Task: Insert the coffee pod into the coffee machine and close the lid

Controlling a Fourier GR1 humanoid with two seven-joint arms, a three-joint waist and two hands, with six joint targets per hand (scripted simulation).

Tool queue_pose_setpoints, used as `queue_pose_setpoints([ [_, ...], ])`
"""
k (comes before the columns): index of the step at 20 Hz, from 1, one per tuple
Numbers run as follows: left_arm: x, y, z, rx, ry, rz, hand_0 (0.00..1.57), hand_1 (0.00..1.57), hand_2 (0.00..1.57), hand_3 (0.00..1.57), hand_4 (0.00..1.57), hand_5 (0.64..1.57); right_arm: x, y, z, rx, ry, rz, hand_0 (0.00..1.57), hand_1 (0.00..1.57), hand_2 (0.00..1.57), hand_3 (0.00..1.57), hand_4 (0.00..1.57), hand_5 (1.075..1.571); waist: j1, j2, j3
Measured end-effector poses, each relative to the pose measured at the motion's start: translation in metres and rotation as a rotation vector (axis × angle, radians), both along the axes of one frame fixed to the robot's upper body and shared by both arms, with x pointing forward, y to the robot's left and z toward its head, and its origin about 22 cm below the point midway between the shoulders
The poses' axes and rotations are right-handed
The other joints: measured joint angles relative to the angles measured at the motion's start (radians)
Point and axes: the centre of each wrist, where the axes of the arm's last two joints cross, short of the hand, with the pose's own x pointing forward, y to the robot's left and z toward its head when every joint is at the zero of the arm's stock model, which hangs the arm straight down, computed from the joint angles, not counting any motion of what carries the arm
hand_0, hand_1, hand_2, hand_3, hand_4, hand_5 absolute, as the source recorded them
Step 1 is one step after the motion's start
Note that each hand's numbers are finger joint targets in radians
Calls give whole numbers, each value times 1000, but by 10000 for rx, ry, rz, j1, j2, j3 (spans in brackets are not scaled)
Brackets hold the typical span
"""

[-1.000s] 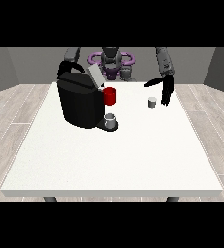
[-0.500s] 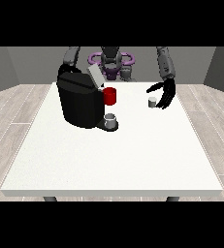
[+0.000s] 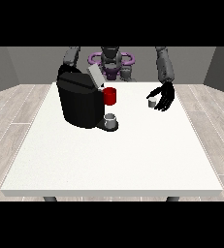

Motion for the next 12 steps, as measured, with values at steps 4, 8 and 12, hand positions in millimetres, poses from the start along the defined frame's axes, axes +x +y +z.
queue_pose_setpoints([
  [4,4,-2,-2,255,-306,121,836,836,974,748,380,1571,1,-2,5,-19,85,89,0,0,0,0,491,1571,-64,-73,1],
  [8,5,-4,-4,832,-581,72,930,930,1040,820,281,1571,2,0,2,107,5,34,0,0,0,0,500,1571,-74,21,-1],
  [12,9,-4,-2,1420,-299,-59,1115,1115,1173,966,280,1571,1,-8,-3,229,112,68,0,0,0,0,510,1571,-123,-94,-2],
])
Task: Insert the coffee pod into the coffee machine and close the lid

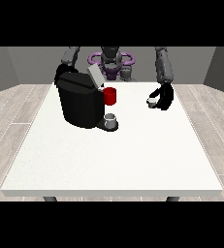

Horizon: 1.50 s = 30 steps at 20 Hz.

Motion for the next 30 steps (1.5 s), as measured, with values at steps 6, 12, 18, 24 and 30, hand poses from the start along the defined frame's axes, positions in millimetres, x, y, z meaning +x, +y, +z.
queue_pose_setpoints([
  [6,5,3,7,130,-181,-596,1468,1468,1468,1414,607,1571,2,-6,-3,184,114,-168,0,0,0,0,414,1571,107,-68,-11],
  [12,34,-26,41,-197,-525,-1897,1323,1323,1383,1352,581,1571,3,-16,-21,290,631,-565,0,0,0,0,442,1571,382,-566,-7],
  [18,56,-43,81,-313,-800,-2655,1252,1252,1329,1292,573,1571,3,-17,-36,300,913,-625,0,0,0,0,488,1571,430,-817,-7],
  [24,74,-54,121,-456,-1198,-2883,1253,1253,1328,1281,537,1571,7,-5,-32,209,976,-168,0,0,0,0,468,1571,70,-906,-9],
  [30,87,-59,157,-328,-1910,-2411,1072,1072,1218,1232,520,1571,13,11,-18,237,366,404,0,0,0,0,496,1571,-492,-475,-10],
])
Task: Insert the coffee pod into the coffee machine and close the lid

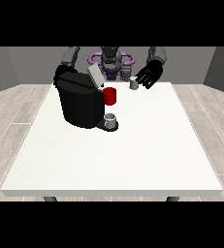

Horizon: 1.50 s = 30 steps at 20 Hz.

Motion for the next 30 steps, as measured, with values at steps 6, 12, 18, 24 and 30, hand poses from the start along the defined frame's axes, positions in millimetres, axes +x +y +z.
queue_pose_setpoints([
  [6,12,2,50,-354,-589,525,1239,1239,1262,1198,476,1571,6,12,19,66,-555,511,0,0,0,0,526,1571,-579,340,-1],
  [12,18,-2,84,-410,-984,606,1278,1278,1332,1265,519,1571,12,20,37,-106,-913,624,0,0,0,0,511,1571,-937,676,-2],
  [18,21,-12,90,-283,-1172,575,1277,1277,1303,1236,488,1571,11,20,41,-234,-1046,364,0,0,0,0,548,1571,-1002,855,0],
  [24,24,-25,89,-213,-1073,569,1305,1305,1326,1229,500,1571,11,12,44,-311,-1222,275,0,0,0,0,526,1571,-1080,986,1],
  [30,26,-27,94,-194,-1148,388,1251,1251,1294,1208,506,1571,12,9,50,-228,-1373,11,0,0,0,0,537,1571,-1081,1215,-1],
])
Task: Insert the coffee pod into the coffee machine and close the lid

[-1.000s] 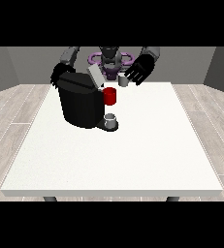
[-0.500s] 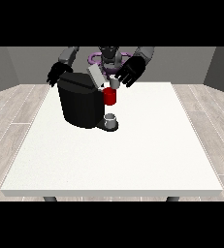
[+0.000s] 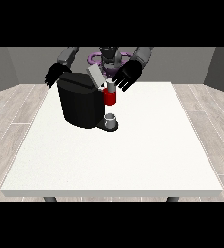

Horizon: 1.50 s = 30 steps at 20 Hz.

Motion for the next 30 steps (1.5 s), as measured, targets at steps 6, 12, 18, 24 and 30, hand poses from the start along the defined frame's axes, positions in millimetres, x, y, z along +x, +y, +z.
queue_pose_setpoints([
  [6,1,-3,1,143,73,-88,1203,1203,1272,1200,500,1571,-3,-4,-1,133,166,30,0,0,0,0,518,1571,-15,-67,1],
  [12,2,-13,-5,182,198,-210,1164,1164,1239,1182,492,1571,-5,-6,-9,219,153,-173,0,0,0,0,513,1571,123,-28,0],
  [18,3,-11,-3,216,112,-196,1249,1249,1282,1181,480,1571,-3,-8,-4,278,-57,-244,0,0,0,0,457,1571,135,135,8],
  [24,2,-11,0,219,90,-143,1211,1211,1239,1123,460,1571,-2,-9,-6,236,-143,-230,0,0,0,0,445,1571,144,222,19],
  [30,3,-13,-2,433,273,-263,1118,1118,1158,990,442,1571,-3,-6,-9,252,55,-357,0,0,0,0,364,1571,195,116,11],
])
